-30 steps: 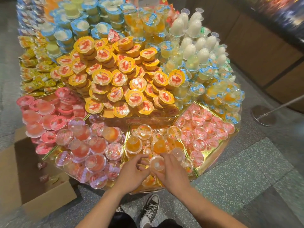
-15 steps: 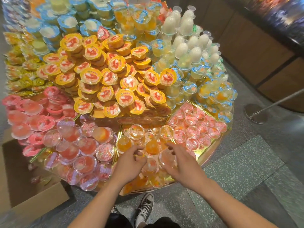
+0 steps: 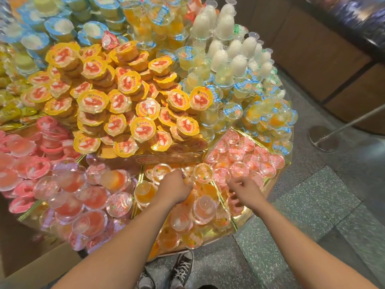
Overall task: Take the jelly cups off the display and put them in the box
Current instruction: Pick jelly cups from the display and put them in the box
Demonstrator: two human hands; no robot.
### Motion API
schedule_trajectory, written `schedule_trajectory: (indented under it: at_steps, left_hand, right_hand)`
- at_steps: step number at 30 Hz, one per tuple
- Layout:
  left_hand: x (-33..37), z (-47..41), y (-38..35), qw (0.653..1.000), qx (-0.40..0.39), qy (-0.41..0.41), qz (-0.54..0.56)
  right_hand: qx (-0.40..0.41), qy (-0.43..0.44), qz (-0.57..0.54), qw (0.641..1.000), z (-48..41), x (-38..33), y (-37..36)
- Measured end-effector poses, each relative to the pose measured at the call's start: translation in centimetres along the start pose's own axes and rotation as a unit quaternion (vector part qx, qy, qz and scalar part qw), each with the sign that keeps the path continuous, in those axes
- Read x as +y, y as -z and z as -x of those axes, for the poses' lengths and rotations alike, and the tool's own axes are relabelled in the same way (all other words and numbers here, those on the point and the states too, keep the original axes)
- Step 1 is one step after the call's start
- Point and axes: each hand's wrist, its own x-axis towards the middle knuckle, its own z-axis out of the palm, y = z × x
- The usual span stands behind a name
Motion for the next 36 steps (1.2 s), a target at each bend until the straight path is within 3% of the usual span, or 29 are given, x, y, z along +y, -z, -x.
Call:
schedule_trajectory:
  at_steps: [8, 20, 24, 27, 36]
  left_hand:
    - [0.2, -3.4, -2.3, 0.994, -0.034, 0.055, -0.086]
    - [-0.5, -3.1, -3.7, 0.989, -0.076, 0.062, -0.109]
    - [-1.9, -3.1, -3.0, 0.993, -0.076, 0.076, -0.055]
    - [-3.1, -3.0, -2.8, 0.993, -0.057, 0.088, 0.048]
    - [-4.9, -3.5, -3.8, 0.972, -0.07, 0.122, 0.187]
  right_hand:
    - [-0.001, -0.106, 0.008, 0.994, -5.8, 3.5, -4.6]
    - [-0.036, -0.194, -0.122, 0.973, -6.7, 3.5, -6.2]
    - [-0.042, -0.218, -0.173, 0.96, -6.8, 3.7, -6.2]
    - [-0.029, -0.218, -0.2, 0.955, -6.7, 3.5, -6.3]
    - [-0.043, -0.163, -0.187, 0.968, -4.2, 2.6, -4.4]
